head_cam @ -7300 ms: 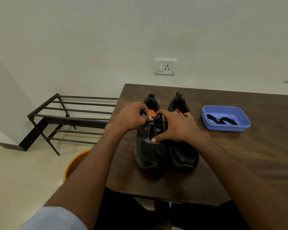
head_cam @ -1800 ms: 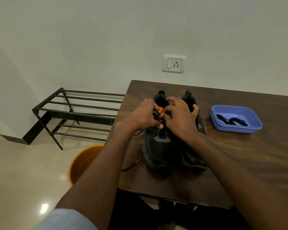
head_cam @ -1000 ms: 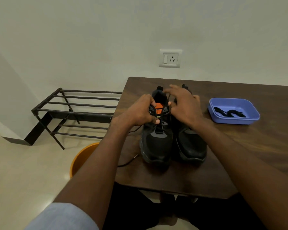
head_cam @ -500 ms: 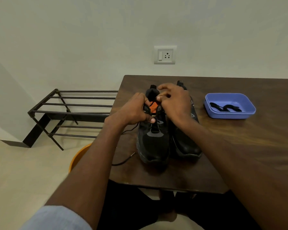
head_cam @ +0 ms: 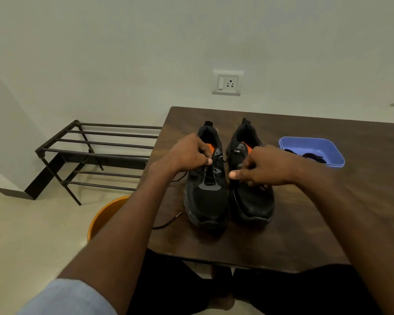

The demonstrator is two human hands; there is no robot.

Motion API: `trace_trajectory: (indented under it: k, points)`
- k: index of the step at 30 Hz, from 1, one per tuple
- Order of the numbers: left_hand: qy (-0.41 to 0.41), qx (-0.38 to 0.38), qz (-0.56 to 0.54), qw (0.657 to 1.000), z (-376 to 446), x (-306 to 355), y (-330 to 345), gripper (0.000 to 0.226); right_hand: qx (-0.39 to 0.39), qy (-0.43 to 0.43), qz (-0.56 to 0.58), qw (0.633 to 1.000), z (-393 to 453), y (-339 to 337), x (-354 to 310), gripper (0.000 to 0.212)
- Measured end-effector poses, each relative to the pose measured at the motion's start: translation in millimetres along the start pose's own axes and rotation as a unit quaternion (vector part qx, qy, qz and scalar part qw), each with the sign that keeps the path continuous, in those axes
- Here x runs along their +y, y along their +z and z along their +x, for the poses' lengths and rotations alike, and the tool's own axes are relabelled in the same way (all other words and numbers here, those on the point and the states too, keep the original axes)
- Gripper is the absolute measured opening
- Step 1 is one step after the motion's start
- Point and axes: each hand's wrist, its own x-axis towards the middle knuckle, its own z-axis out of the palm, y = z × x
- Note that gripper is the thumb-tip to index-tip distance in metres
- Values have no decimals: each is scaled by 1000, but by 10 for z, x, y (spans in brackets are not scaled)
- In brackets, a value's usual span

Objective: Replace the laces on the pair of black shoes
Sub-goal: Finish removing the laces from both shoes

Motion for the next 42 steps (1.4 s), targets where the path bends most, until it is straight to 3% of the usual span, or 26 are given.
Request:
trace_trajectory:
  k: [3,5,7,8,10,14,16,19,21,24,29,36,39,40,42]
  points:
    - [-7,4,-17,1000,20,-11,4,22,21,-83,128,988,-72,-47,-67,61]
    - [-18,7,-34,999,29,-6,2,21,98,-128,180,970,-46,-4,-150,58]
    - [-26,12,-46,999,20,14,4,23,201,-119,72,970,88,94,-193,70]
    - [-26,15,-50,998,16,23,11,23,213,-104,16,971,148,156,-226,85]
    - [-25,25,-61,997,19,30,24,22,184,-78,-43,979,255,288,-271,110]
    - [-22,34,-54,998,8,49,36,16,148,-59,-93,983,437,455,-243,128]
    - [-37,61,-67,995,-7,57,28,14,153,-49,-90,983,462,428,-236,128]
    - [-85,134,-178,971,-17,40,-94,21,153,-44,-76,984,450,398,-229,129]
    - [-51,162,-123,978,-2,9,-170,21,149,-40,-63,986,439,410,-226,130]
    - [-10,129,-5,992,-43,55,-103,10,153,-39,-52,986,445,424,-224,131]
    - [2,108,68,992,36,65,107,17,171,-31,-48,984,468,451,-218,131]
    - [-91,100,-100,986,35,87,120,22,182,-24,-44,982,469,445,-220,130]
    - [-157,18,-250,955,-22,72,34,16,182,-12,-39,982,446,417,-200,131]
    - [-156,8,-242,958,-19,50,23,18,183,-14,-36,982,440,420,-210,131]
    - [-117,45,-123,984,32,4,54,36,184,-22,-32,982,432,435,-249,129]
